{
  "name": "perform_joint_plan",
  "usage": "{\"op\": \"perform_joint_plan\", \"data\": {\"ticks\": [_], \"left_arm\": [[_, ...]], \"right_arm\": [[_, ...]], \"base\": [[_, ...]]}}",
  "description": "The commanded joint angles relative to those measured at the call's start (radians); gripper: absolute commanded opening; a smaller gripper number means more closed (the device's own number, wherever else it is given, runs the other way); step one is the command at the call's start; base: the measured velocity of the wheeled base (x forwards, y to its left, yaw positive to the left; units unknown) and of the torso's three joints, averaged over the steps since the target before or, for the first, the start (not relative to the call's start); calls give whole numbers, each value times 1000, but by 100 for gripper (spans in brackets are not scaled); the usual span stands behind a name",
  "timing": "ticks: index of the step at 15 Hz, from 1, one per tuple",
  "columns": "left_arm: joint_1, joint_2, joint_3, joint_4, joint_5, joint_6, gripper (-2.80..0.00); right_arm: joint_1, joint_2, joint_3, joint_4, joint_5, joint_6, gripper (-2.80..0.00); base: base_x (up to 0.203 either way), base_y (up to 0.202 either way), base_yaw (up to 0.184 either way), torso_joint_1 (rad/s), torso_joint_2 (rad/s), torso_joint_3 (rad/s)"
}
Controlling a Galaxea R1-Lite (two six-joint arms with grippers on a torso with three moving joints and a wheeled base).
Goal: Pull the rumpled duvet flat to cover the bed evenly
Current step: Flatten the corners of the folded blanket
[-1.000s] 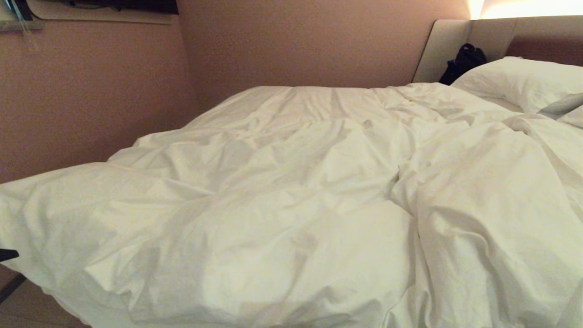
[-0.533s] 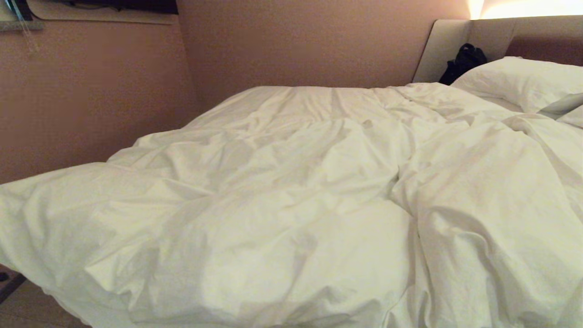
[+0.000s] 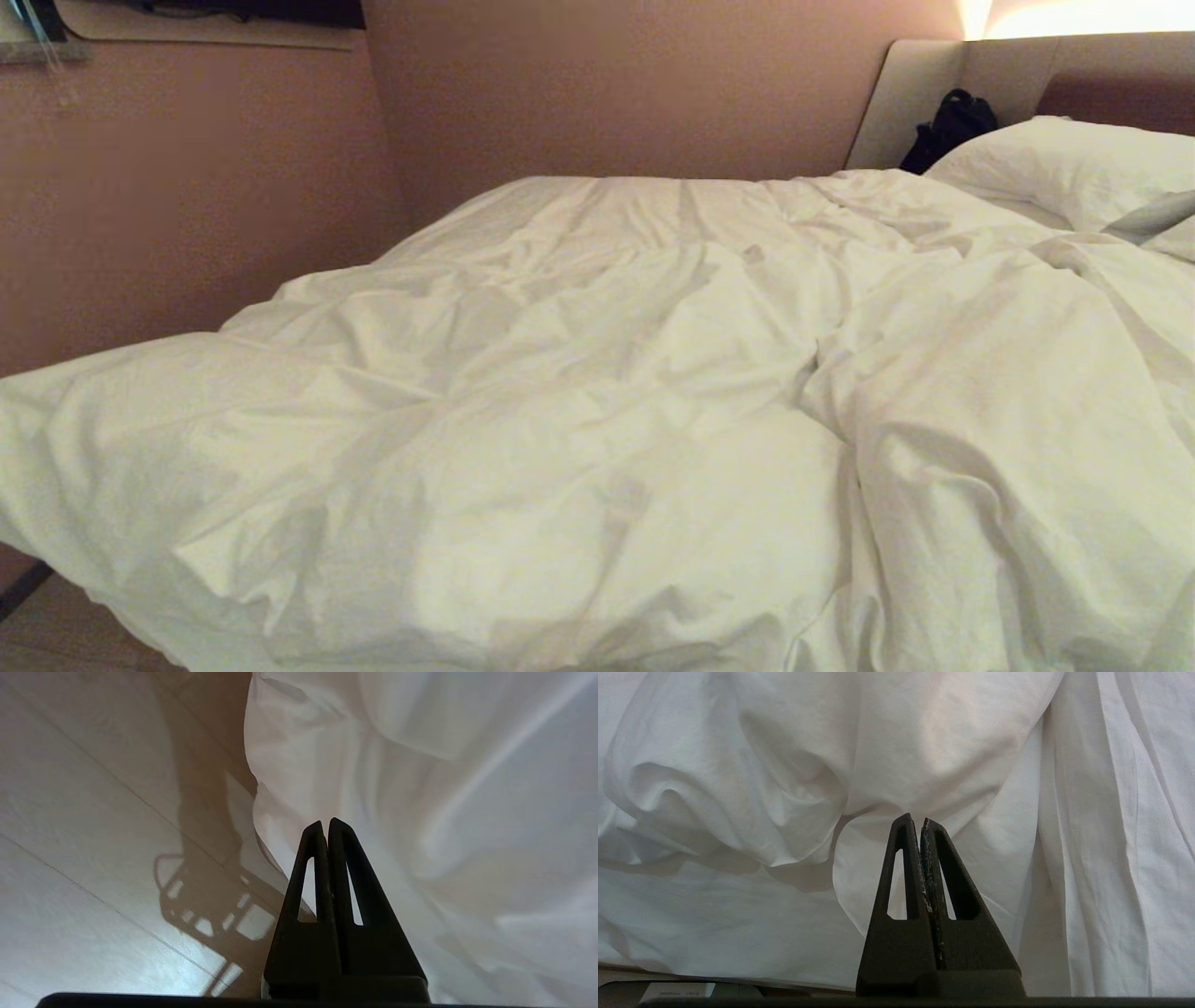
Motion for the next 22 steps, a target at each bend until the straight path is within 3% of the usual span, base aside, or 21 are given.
{"op": "perform_joint_plan", "data": {"ticks": [1,4,6,11,12,20,22], "left_arm": [[-1,52,65,-143,-23,36,-280],[-6,98,138,-350,-128,103,-280],[-34,96,141,-357,-169,97,-280],[-95,106,141,-363,-171,96,-280],[-97,108,143,-363,-173,104,0],[-136,210,63,-367,-153,116,0],[-136,228,57,-367,-108,180,0]], "right_arm": [[0,0,0,0,0,-1,-280],[0,0,0,0,0,-1,-280],[0,0,0,0,0,-1,-280],[0,0,-1,0,0,-1,-280],[0,0,0,0,0,-1,-280],[0,0,0,0,0,-1,-280],[0,0,0,0,0,-1,-280]], "base": [[0,0,0,0,0,0],[0,0,0,0,0,0],[0,0,0,0,0,0],[0,0,0,0,0,0],[0,0,0,0,0,0],[0,0,0,0,0,0],[0,0,0,0,0,0]]}}
